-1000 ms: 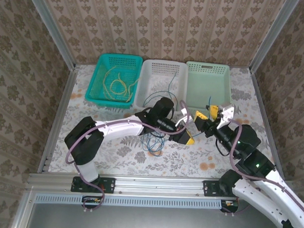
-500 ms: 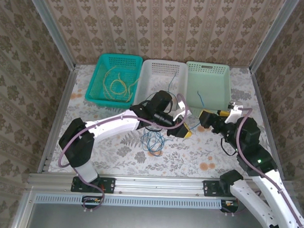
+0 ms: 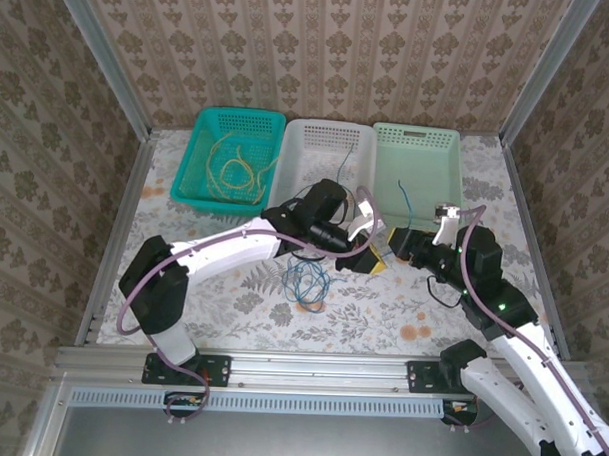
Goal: Untangle the cables
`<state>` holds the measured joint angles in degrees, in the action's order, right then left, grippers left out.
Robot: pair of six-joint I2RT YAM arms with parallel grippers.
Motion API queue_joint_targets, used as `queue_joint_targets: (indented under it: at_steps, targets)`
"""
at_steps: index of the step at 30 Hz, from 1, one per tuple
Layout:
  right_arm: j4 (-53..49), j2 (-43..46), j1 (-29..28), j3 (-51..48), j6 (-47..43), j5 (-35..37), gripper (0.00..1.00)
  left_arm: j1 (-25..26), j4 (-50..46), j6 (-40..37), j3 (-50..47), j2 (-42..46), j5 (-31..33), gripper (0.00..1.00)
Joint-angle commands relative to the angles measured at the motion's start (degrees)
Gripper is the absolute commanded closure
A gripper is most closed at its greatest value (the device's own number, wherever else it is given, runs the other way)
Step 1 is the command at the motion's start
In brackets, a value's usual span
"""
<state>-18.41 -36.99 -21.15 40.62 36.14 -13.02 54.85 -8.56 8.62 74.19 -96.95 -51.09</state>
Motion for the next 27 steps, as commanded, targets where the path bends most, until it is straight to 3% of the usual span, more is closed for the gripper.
queue_joint_targets:
  at_steps: [1,2,4,5,7,9,11,14,18,27]
  targets:
    - [1.76,-1.53,0.29,-0.37,0.41,-4.07,0.72,-0.54,-2.65,-2.6,3.77,-1.71,0.32,1.0]
    - [1.58,-1.75,0.32,-0.3,0.22,-3.38,0.8,-0.54,-3.3,-2.8,4.51,-2.05,0.69,1.0]
    - [1.37,-1.99,0.33,0.23,-0.73,-2.08,0.95,-0.53,-4.52,-3.48,5.52,-2.16,2.26,0.85]
    - [0.92,-2.23,0.4,0.82,-1.43,-1.5,1.0,-0.56,-4.62,-3.75,5.46,-1.83,3.43,0.66]
    - [-1.55,-3.67,0.46,3.28,-4.05,0.4,1.0,-0.64,-4.76,-3.95,4.57,-0.56,7.75,0.42]
    - [-4.06,-5.76,0.98,6.36,-7.18,2.65,1.0,-0.71,-5.04,-4.14,3.34,1.06,12.49,0.3]
    - [-5.23,-8.73,2.08,9.11,-10.44,4.23,1.0,-0.71,-5.67,-4.32,2.31,3.16,17.75,0.0]
    - [-6.65,-15.92,6.36,13.8,-15.54,4.48,1.0,-0.79,-5.1,-4.41,-0.65,7.93,25.74,0.0]
    - [-9.27,-31.25,15.2,22.06,-18.66,-2.27,1.0,-1.17,-4.05,-4.8,-6.47,16.68,36.26,0.0]
    - [-17.39,-61.12,21.14,42.46,-23.77,-1.42,1.0,-7.76,-6.81,-2.18,-18.41,31.55,40.58,0.0]
